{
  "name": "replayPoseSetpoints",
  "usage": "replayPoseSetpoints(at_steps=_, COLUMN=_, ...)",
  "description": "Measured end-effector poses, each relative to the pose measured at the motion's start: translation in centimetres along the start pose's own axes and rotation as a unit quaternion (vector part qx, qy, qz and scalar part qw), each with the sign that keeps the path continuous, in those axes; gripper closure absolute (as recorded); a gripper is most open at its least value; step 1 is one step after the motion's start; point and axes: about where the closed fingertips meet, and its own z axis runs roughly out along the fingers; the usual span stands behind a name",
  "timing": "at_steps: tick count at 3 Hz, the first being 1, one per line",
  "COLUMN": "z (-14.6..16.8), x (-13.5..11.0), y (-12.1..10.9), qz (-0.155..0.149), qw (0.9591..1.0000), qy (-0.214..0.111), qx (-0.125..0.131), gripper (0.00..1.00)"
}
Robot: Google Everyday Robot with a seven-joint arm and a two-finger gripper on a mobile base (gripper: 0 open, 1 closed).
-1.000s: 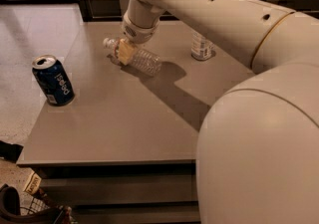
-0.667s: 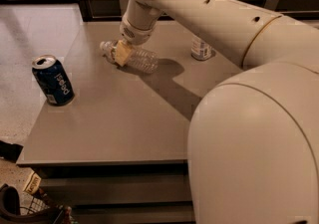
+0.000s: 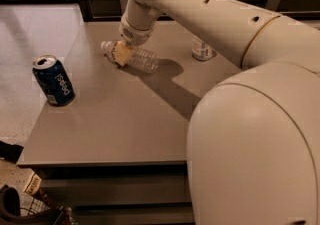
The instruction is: Knock water bottle over
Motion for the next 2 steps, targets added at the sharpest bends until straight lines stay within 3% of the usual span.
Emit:
replayPoseSetpoints(at_steps=1, z=0.00, x=0.00, y=0.00, qz=0.000, qw=1.0000, qy=0.000, qx=0.000, gripper=0.12)
replayPoseSetpoints(at_steps=2, z=0.22, x=0.02, y=0.10, qz=-0.001, qw=1.0000, qy=0.001, qx=-0.001, gripper=0.00)
